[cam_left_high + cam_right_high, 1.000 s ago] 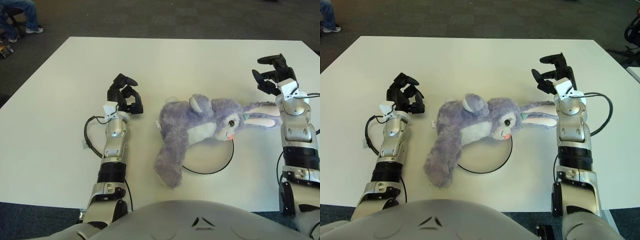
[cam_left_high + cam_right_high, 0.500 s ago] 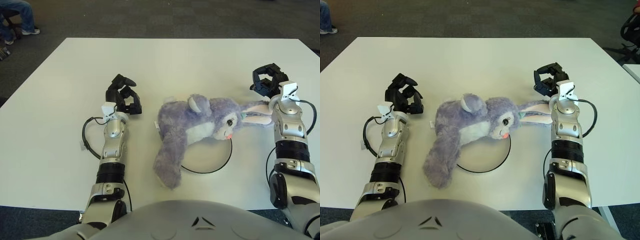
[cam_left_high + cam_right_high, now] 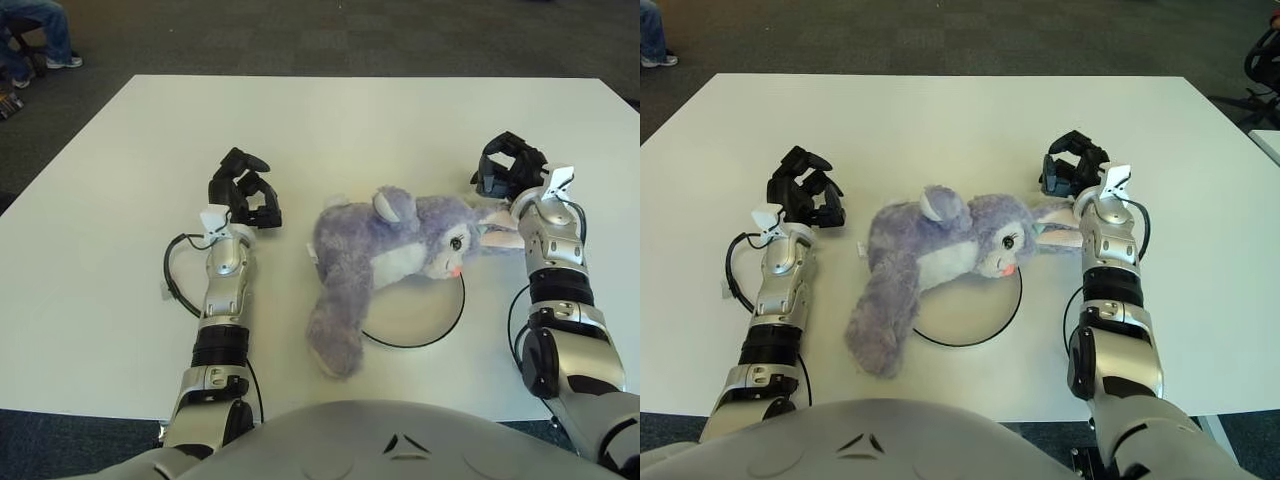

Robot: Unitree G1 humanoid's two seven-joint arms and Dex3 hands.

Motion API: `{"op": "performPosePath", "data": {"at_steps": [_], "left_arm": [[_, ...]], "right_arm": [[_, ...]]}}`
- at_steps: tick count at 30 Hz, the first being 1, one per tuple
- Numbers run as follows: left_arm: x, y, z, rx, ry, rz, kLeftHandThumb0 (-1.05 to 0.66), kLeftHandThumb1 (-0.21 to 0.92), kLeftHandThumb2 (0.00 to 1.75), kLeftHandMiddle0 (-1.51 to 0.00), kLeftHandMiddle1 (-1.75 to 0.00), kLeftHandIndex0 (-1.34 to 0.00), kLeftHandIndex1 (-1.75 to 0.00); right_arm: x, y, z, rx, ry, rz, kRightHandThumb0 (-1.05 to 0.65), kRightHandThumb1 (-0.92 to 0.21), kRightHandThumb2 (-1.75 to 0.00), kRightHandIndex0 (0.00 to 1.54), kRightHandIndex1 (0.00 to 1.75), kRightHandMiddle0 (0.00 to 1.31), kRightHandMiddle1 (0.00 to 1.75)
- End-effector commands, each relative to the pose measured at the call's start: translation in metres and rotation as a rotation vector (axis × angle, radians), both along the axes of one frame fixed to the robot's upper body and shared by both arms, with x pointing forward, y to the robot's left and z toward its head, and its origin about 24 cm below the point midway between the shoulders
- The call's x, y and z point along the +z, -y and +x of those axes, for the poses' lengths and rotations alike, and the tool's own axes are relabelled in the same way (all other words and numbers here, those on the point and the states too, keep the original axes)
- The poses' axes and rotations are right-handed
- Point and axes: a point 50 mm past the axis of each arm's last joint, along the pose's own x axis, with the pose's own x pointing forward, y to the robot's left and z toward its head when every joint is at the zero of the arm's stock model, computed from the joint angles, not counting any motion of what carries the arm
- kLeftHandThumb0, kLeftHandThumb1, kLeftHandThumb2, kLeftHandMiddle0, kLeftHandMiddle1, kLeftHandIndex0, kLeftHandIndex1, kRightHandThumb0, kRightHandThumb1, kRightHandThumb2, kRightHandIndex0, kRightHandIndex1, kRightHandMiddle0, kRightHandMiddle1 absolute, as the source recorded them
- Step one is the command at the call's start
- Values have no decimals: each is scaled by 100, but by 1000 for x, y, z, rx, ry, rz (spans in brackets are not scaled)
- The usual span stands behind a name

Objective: Put the doll into the plate.

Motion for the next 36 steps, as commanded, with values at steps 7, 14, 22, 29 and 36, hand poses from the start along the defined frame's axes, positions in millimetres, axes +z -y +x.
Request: {"op": "performPosePath", "data": {"at_steps": [7, 14, 22, 29, 36], "left_arm": [[-18, -4, -8, 15, -59, -6, -1, -11, 174, -94, -175, -78, -156], [-18, -4, -8, 15, -61, 0, -1, -10, 172, -93, -175, -78, -155], [-19, -4, -8, 7, -61, -2, -1, -9, 171, -93, -175, -78, -155], [-19, -4, -8, 8, -58, -7, -1, -9, 170, -92, -175, -79, -153], [-19, -4, -7, 14, -55, -8, -1, -8, 170, -92, -175, -79, -152]], "right_arm": [[-8, -14, -8, 110, 11, 66, -1, 7, -173, 92, 166, 68, 175], [-14, -19, -10, 154, 4, 111, -1, 8, -174, 92, 167, 69, 175], [-22, -23, -11, 178, 4, 127, -1, 8, -175, 91, 169, 69, 175], [-28, -27, -15, 153, 2, 113, -1, 8, -175, 91, 169, 69, 175], [-37, -30, -17, 91, -73, 108, -1, 4, -172, 88, 172, 66, 175]]}}
